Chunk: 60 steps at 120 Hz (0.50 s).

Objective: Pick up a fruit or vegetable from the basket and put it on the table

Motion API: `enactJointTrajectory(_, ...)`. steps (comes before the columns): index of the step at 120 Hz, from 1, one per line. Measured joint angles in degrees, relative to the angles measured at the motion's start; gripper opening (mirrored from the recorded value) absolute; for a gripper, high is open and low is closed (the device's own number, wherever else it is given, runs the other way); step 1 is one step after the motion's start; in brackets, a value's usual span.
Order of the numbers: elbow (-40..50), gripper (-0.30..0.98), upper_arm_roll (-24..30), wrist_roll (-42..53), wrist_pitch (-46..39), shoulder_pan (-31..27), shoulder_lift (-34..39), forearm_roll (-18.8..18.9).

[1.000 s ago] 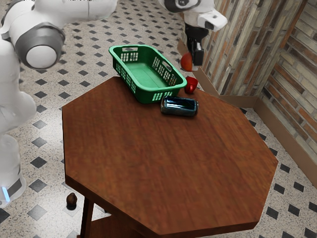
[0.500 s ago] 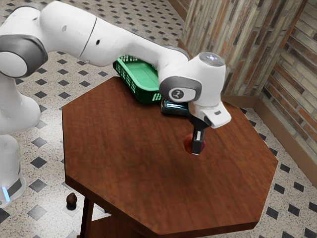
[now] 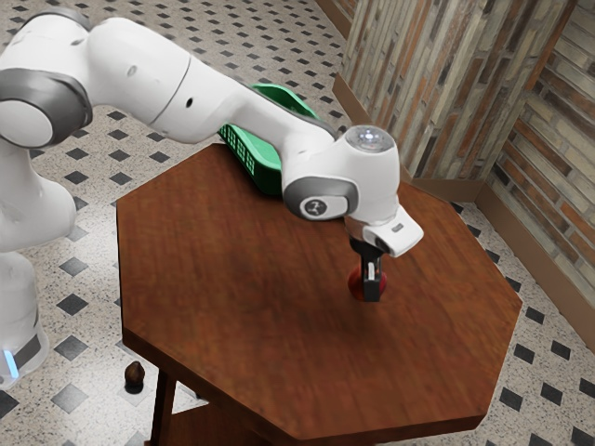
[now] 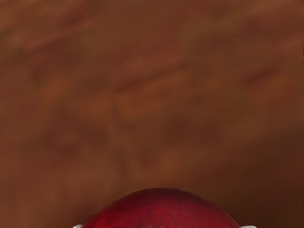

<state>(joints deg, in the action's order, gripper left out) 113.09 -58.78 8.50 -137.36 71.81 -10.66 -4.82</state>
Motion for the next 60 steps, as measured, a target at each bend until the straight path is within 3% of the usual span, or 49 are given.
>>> enactJointTrajectory(12,0.1,0.29,1.3,-1.0,-0.7,-0.1,-0.8,-0.2)
enactJointTrajectory(25,0.1,0.50,2.0,-1.0,-0.2,-0.4,-1.3,-0.8)
enactJointTrajectory(46,-0.8,0.62,2.0,-0.8,0.8,-0.3,-1.7,-1.5)
enactJointTrajectory(52,-6.6,0.63,0.1,-0.7,4.2,-0.1,-1.4,-1.6)
enactJointTrajectory(60,-24.0,0.64,-7.6,-0.6,14.7,0.1,-0.8,-1.6)
